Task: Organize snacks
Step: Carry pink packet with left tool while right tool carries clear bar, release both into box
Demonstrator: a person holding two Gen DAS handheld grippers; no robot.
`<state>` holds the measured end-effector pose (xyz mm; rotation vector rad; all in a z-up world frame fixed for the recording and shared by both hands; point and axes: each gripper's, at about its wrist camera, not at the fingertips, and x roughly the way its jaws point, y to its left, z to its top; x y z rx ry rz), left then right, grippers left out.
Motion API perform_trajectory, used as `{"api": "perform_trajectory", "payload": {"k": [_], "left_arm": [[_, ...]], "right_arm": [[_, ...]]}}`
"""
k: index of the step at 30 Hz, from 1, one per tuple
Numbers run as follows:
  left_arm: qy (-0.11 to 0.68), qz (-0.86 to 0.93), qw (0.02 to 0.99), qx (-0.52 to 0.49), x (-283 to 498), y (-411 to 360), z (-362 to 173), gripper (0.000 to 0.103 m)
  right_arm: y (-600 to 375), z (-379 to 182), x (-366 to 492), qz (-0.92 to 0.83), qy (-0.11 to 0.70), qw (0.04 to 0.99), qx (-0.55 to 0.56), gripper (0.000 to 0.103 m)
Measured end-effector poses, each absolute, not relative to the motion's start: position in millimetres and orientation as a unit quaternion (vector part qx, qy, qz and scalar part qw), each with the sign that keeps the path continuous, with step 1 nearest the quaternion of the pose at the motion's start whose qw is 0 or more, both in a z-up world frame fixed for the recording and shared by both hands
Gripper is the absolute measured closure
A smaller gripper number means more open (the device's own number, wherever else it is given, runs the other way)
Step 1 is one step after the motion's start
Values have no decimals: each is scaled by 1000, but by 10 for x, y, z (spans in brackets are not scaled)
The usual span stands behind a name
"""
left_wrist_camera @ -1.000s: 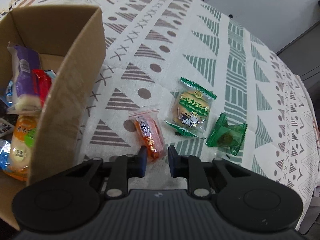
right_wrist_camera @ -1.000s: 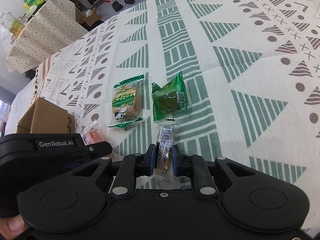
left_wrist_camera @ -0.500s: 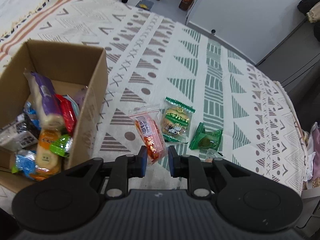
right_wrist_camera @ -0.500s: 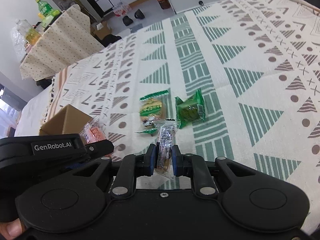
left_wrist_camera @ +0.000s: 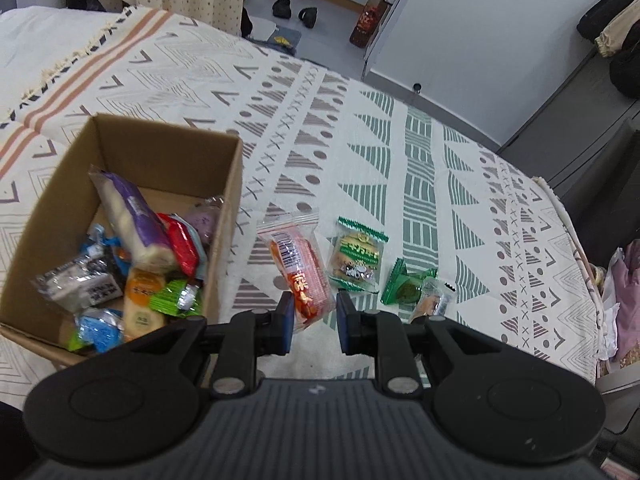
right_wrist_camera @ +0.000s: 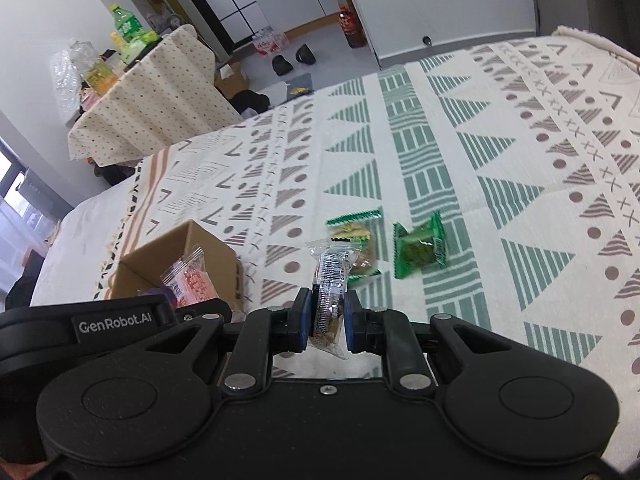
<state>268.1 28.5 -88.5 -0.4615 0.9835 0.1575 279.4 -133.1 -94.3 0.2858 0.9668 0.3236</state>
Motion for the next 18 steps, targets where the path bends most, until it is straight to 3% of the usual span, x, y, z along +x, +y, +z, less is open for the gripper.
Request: {"api": "perform_trajectory", "payload": {"k": [18], "left_arm": [[436, 100, 864, -230, 2489, 945, -608, 82]], "right_arm": [[-668, -677, 2779, 199, 436, 871, 108, 86]]}}
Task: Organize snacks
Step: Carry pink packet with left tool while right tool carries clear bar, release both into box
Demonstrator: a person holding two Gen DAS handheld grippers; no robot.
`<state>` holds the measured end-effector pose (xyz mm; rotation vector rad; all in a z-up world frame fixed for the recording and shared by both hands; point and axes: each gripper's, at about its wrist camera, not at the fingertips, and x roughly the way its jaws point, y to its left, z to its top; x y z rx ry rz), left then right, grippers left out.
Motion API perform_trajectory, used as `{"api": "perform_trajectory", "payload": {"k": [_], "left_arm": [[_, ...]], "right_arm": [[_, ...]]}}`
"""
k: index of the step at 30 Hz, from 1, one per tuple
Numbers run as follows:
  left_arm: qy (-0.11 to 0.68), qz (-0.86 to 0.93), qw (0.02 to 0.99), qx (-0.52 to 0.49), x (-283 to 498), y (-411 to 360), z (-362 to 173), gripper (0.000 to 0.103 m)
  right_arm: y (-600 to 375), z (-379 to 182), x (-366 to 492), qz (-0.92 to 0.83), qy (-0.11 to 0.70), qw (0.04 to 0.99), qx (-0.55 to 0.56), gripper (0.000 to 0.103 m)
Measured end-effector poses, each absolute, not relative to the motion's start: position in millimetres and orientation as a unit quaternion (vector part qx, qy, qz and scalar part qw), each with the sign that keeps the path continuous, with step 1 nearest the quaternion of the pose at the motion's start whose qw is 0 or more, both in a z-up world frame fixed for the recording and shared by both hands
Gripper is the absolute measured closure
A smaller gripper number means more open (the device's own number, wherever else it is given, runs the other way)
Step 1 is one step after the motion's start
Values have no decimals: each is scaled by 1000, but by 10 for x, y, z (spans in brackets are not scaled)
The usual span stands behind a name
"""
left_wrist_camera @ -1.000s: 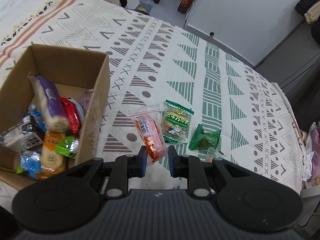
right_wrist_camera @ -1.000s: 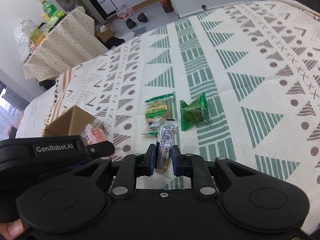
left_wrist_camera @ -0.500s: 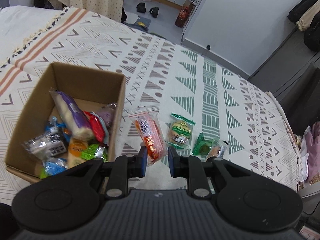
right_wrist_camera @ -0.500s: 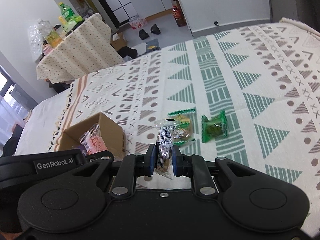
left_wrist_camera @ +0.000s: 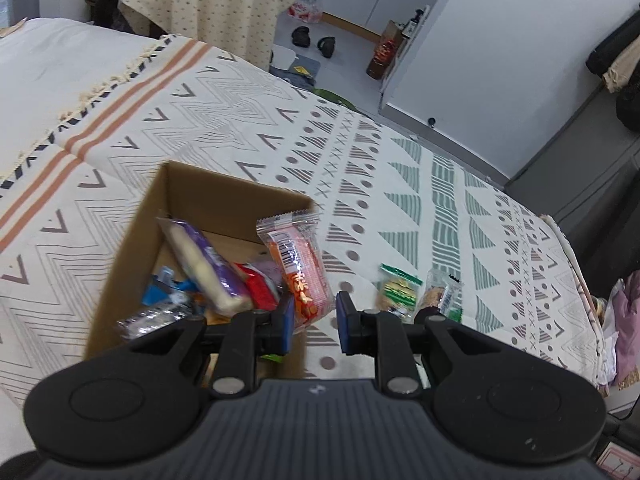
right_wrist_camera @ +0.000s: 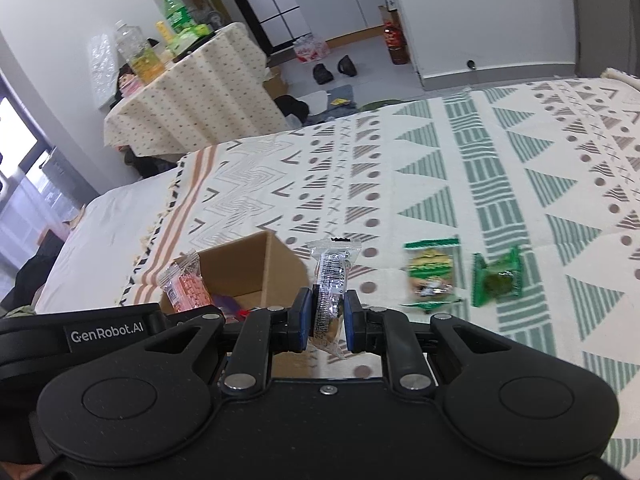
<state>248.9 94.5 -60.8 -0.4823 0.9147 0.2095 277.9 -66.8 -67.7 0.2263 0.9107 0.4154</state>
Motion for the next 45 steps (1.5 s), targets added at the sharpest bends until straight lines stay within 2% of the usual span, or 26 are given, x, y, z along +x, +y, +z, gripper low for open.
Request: {"api": "perform_trajectory", "payload": {"k": [19, 23, 26, 27, 29, 30, 31, 36, 45], "left_arm": [[444, 138, 849, -250, 2413, 1579, -653, 81], [449, 153, 842, -257, 2401, 1670, -657, 75], [450, 160, 839, -261, 2363, 1717, -660, 64], [449, 164, 839, -259, 2352, 1722, -660, 59], [448, 169, 839, -257, 2324, 1728, -658, 54], [449, 171, 839, -257, 2315, 1728, -657, 52], [449, 172, 838, -257, 2307, 1728, -656, 50], [451, 192, 836, -247, 2283, 1694, -652, 26], [464, 185, 834, -235, 2309, 1494, -689, 17]], "right_arm": [[-103, -632, 2780, 227, 436, 866, 94, 86], [-16, -593, 2790, 233, 432, 867, 91, 86], [44, -548, 2799, 241, 426, 867, 90, 85], [61, -530, 2801, 246, 423, 867, 91, 83], [71, -500, 2796, 246, 415, 871, 93, 72], [65, -491, 2794, 246, 413, 871, 95, 60], [41, -487, 2785, 246, 411, 873, 99, 54], [-130, -539, 2759, 228, 415, 874, 110, 54], [-467, -619, 2673, 192, 418, 880, 119, 38]]}}
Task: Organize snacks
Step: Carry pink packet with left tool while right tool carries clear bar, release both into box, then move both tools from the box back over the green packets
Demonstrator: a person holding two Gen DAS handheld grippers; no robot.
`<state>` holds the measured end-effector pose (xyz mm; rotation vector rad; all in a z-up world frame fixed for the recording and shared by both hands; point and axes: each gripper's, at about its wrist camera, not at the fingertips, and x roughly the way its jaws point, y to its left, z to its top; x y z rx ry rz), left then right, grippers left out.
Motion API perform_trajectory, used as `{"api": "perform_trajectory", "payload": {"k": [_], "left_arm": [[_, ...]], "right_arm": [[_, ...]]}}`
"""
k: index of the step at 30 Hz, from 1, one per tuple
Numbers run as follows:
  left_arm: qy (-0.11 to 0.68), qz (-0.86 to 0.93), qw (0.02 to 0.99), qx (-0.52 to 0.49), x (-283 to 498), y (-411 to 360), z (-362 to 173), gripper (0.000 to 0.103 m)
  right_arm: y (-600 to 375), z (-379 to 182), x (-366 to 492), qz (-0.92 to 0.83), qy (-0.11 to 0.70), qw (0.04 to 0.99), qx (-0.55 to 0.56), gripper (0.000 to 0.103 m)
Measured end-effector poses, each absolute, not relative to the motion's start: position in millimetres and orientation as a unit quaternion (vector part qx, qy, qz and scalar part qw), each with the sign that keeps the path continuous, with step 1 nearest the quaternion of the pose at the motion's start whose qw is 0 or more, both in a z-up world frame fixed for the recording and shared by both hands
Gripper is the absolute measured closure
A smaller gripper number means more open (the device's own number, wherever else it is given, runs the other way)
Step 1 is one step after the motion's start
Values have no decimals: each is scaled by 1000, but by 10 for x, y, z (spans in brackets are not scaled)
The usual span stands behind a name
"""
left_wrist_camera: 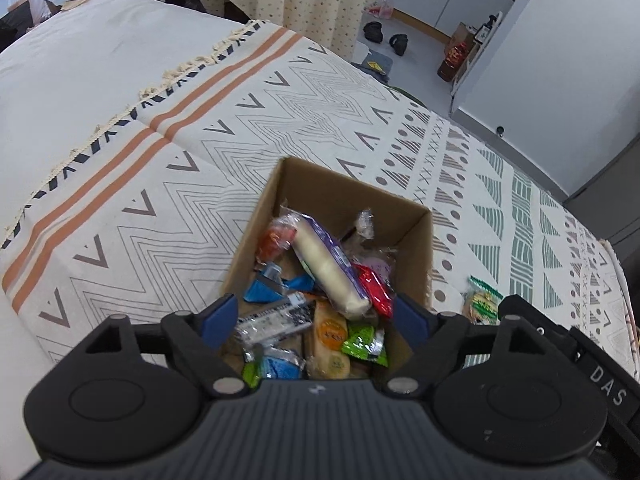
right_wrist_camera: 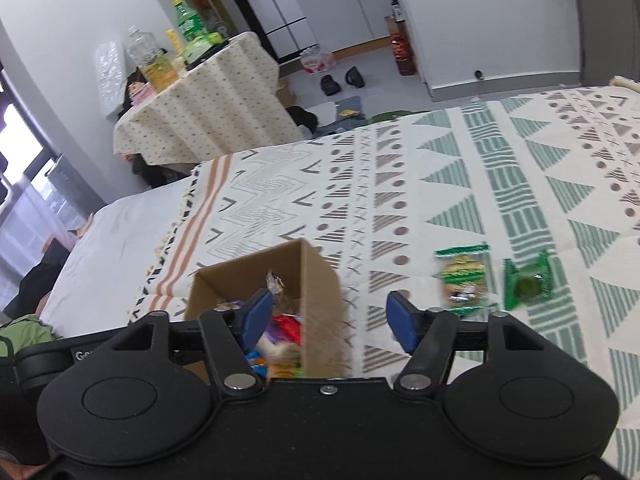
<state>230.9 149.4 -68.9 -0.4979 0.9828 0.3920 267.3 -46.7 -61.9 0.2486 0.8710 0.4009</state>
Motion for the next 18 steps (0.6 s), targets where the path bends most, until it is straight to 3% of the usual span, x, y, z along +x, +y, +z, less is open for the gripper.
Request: {"api": "perform_trajectory", "payload": {"k": [7, 18], "left_arm": [[467, 168, 839, -222, 2372, 1231, -692, 15], [469, 137, 851, -192, 2515, 782, -685, 15]], "right_arm": [[-767, -671, 2643, 168, 419, 883, 128, 29], [-1229, -749, 2690, 137, 420, 885, 146, 28]]}}
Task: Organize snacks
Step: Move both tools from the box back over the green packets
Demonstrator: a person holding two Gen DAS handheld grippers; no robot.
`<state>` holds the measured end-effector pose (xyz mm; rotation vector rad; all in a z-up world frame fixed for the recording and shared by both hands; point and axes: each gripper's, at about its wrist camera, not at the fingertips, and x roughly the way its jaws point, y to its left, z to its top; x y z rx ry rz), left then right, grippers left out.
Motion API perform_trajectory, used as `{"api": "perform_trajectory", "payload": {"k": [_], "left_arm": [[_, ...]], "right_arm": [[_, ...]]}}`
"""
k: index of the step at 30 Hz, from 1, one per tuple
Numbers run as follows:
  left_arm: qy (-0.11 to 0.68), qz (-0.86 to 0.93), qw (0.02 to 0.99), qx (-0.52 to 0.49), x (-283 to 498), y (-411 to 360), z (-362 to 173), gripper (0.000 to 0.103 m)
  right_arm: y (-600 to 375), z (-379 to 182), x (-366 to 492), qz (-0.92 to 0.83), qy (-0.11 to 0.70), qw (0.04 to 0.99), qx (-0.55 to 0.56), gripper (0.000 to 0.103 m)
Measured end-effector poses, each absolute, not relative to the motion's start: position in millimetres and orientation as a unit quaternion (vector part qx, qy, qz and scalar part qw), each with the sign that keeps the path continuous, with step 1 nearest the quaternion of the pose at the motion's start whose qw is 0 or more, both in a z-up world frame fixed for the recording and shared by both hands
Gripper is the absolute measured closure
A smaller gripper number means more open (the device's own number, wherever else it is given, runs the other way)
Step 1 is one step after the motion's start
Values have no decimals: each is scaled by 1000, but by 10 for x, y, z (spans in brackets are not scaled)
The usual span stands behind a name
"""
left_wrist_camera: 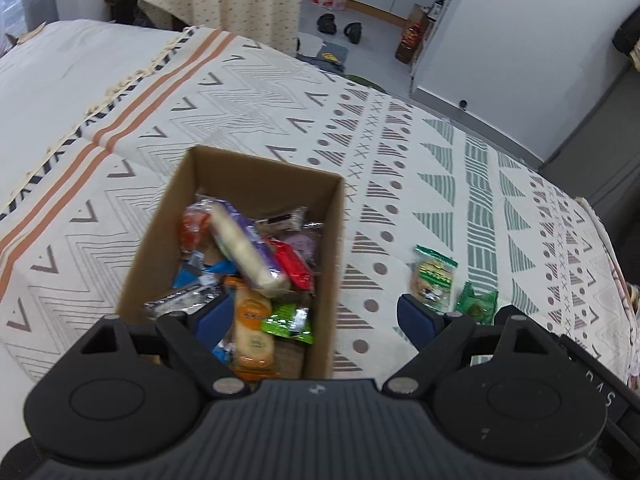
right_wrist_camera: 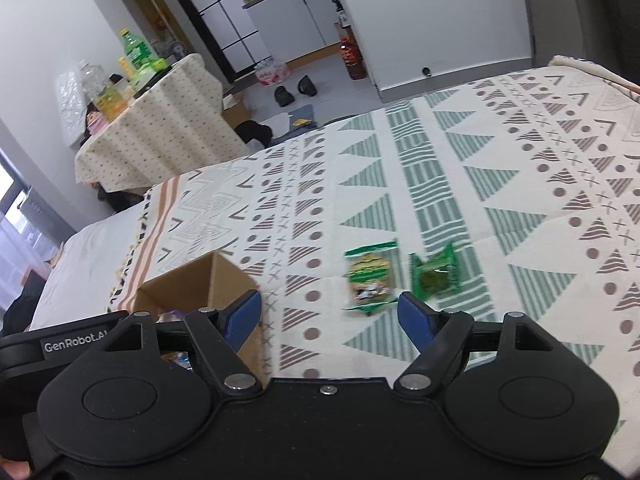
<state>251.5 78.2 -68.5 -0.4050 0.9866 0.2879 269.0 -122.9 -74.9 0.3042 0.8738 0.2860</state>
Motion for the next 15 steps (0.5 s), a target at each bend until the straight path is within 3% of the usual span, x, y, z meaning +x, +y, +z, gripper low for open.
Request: {"api": "perform_trajectory", "payload": {"k": [15], "left_arm": [[477, 86, 858, -171, 2834, 297, -739, 15]], "right_arm": [[-1690, -1002, 2857, 114, 431, 878, 175, 29]]}}
